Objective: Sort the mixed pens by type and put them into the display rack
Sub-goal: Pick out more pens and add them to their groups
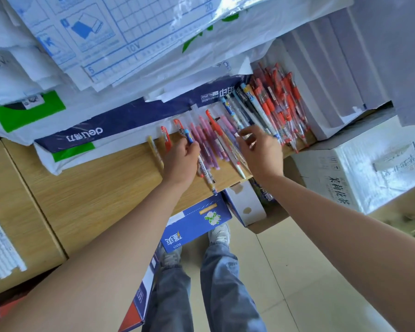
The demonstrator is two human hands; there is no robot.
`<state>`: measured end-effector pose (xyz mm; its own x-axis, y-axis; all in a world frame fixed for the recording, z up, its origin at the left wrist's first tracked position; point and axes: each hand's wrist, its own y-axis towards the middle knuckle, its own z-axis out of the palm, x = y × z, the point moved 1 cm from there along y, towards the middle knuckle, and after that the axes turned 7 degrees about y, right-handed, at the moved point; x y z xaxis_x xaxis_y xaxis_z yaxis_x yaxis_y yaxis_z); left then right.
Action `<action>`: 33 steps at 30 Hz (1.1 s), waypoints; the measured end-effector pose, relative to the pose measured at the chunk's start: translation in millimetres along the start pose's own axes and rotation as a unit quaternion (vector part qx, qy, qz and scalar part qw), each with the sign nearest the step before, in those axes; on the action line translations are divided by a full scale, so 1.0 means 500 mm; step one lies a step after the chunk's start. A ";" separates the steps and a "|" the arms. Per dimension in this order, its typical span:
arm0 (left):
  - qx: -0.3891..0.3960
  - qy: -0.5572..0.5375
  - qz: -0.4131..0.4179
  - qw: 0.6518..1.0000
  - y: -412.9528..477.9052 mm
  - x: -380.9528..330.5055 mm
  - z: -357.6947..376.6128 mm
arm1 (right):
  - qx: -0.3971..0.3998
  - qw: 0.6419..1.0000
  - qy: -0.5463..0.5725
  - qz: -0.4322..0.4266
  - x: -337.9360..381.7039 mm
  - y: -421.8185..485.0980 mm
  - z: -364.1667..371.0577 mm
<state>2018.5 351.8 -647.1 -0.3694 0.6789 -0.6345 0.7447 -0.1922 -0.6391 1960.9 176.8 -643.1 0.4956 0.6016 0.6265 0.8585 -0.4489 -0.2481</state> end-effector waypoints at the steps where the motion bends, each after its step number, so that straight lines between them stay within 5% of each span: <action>1: -0.003 0.008 0.005 1.000 0.002 -0.006 0.004 | -0.018 0.999 -0.023 0.019 -0.014 0.012 -0.013; 11: -0.001 -0.013 0.004 1.000 0.028 -0.036 0.027 | 0.036 0.985 -0.166 -0.001 -0.047 0.068 -0.014; 15: 0.001 -0.067 -0.007 0.998 0.036 -0.055 0.036 | 0.040 0.995 -0.070 -0.054 -0.055 0.071 -0.021; 21: 0.015 -0.168 -0.008 0.986 0.046 -0.076 0.054 | 0.163 0.968 0.040 -0.185 -0.037 0.052 -0.022; 25: 0.019 -0.175 -0.017 0.984 0.046 -0.082 0.056 | 0.180 0.969 0.055 -0.161 -0.040 0.058 -0.029; 30: 0.010 -0.180 -0.024 0.983 0.053 -0.083 0.052 | 0.005 0.997 -0.054 -0.054 -0.059 0.082 -0.059; 33: 0.014 -0.174 -0.023 0.984 0.053 -0.080 0.053 | 0.020 0.988 -0.150 0.002 -0.071 0.093 -0.066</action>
<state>2038.4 300.9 -650.1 -0.5738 0.4048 -0.7120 0.7087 -0.1903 -0.6793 1978.8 113.0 -652.4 0.5102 0.7720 0.3792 0.8583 -0.4286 -0.2821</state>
